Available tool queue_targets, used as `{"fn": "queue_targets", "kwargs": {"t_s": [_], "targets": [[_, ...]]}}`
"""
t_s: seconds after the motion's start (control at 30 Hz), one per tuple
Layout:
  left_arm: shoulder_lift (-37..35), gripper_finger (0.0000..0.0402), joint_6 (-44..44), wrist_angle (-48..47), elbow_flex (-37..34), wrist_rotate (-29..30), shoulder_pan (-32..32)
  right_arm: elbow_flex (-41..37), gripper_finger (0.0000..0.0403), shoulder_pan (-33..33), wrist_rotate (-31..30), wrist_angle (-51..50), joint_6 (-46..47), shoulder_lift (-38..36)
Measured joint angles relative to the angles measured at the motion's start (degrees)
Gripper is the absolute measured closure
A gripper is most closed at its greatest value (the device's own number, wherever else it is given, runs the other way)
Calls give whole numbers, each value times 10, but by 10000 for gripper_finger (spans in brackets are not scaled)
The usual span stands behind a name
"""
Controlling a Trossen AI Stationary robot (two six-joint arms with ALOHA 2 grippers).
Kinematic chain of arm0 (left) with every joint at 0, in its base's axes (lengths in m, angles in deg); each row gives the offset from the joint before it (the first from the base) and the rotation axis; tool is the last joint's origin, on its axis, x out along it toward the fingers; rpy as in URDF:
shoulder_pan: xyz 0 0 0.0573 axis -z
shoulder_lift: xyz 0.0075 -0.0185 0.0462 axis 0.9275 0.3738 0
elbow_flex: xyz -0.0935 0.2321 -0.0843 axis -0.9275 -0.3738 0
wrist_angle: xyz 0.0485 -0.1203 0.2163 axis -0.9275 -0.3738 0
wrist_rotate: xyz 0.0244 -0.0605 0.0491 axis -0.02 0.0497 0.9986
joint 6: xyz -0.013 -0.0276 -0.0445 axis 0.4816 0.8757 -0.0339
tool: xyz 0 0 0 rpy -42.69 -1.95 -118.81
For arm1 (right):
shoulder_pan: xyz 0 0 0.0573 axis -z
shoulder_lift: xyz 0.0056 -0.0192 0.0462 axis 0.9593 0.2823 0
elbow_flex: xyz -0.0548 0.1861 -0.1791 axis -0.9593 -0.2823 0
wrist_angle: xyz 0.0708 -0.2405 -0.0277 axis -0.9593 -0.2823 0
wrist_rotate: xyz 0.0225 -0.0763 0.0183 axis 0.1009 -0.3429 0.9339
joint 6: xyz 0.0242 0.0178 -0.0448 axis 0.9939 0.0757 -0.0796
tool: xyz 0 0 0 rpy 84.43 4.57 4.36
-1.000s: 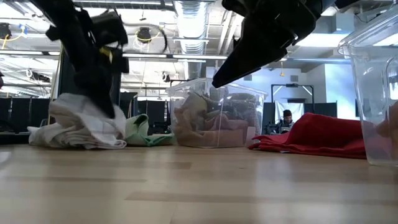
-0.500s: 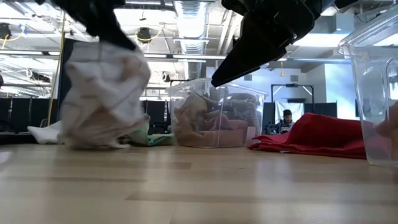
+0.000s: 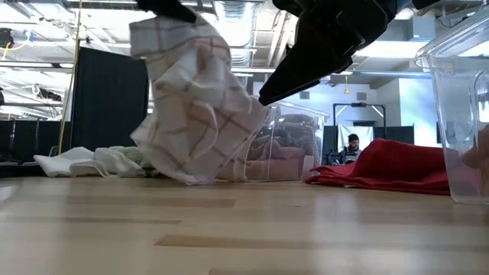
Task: Sort towels by color in basket
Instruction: Put the white patterned towel into the top transparent bin
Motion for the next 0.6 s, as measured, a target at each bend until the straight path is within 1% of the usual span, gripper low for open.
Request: {"fn": "queue_targets", "kwargs": {"t_s": [0.13, 0.2, 0.3, 0.47, 0.53, 0.6], "targets": [[41, 401, -31, -2, 43, 5, 0, 0, 148, 1, -4, -3, 20, 1], [52, 401, -38, -19, 60, 12, 4, 0, 148, 2, -18, -8, 26, 1], [54, 401, -47, -43, 81, 47, 20, 0, 148, -2, -36, -12, 26, 1], [36, 401, -48, -88, 114, 117, 72, 0, 148, -3, -40, -15, 27, 1], [26, 401, -48, -93, 130, 135, 98, 0, 148, -1, -54, -13, 24, 1], [17, 401, -44, -93, 140, 140, 124, 0, 148, 2, -66, -3, 14, 1]]}}
